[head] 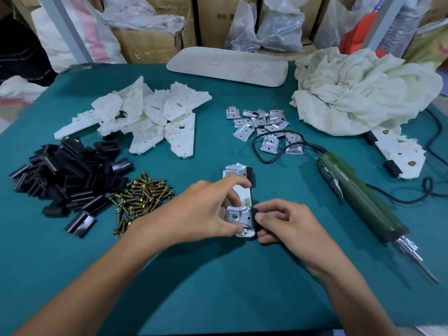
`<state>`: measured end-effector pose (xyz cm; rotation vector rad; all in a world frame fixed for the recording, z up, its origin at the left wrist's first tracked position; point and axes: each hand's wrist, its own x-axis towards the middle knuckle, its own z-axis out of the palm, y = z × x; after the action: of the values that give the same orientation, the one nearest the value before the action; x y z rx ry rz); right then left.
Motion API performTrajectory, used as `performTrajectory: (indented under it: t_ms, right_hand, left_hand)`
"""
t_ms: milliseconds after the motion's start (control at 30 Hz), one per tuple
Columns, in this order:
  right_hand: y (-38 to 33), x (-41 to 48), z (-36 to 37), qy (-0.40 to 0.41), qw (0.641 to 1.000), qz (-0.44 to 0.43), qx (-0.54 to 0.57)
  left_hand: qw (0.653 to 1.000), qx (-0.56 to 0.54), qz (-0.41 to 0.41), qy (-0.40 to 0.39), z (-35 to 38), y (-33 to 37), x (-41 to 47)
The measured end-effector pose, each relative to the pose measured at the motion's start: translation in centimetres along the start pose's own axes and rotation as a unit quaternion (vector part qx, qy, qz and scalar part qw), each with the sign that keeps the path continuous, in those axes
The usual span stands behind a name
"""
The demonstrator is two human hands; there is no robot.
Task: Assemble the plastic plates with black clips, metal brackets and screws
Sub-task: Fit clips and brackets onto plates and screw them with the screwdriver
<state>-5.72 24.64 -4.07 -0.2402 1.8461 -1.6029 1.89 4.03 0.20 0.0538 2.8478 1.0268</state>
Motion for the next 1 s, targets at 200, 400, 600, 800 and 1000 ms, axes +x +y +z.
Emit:
performTrajectory:
  t_ms: [200, 400, 600, 800, 1000]
  right_hand:
    - [-0.4, 0.3, 0.3, -0.015, 0.999, 0.004, 0.029]
    - [-1.6, 1.7, 1.0, -0.003, 0.999, -0.031, 0.045]
    - [-4.3, 4.1, 1.2, -0.018, 0.986, -0.125, 0.108]
    - [-3.5, 4.9, 0.9, -0.037, 0.984, -0.128, 0.117]
    - [-3.3, 5.1, 0.8, -0.066, 0.981, -0.132, 0.123]
  left_hand:
    - [0.999, -0.048, 0.001, 0.027, 0.4, -0.5, -0.2]
    - [0.989, -0.091, -0.011, 0.113, 0.9, -1.9, -0.5]
    - [0.938, -0.268, -0.031, 0.215, 0.6, -2.7, 0.6]
    - [0.875, -0.443, -0.007, 0.197, 1.0, -2.9, 1.2]
    - [0.857, -0.474, -0.022, 0.204, 1.0, -2.8, 1.2]
